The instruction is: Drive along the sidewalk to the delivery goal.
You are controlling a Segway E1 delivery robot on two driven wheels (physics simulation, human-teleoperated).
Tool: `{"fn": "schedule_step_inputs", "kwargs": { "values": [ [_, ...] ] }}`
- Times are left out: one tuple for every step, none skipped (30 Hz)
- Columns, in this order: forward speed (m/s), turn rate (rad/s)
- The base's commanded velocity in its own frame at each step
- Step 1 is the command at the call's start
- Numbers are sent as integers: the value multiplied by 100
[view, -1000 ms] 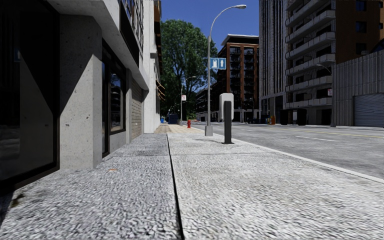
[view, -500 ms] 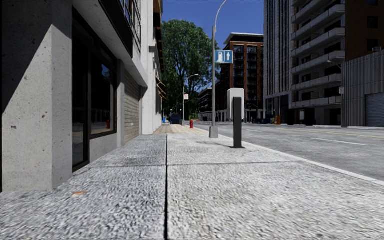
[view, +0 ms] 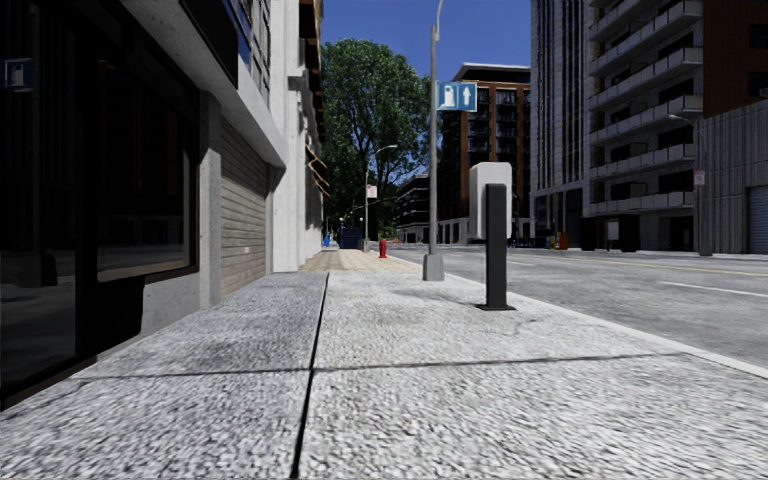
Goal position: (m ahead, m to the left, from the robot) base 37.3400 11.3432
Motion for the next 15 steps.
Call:
{"fn": "schedule_step_inputs", "kwargs": {
  "values": [
    [200,0],
    [200,0],
    [200,0],
    [200,0],
    [200,0],
    [200,0],
    [200,0],
    [200,0],
    [200,0],
    [200,0],
    [200,0],
    [200,1],
    [200,7],
    [200,11],
    [200,14]
  ]
}}
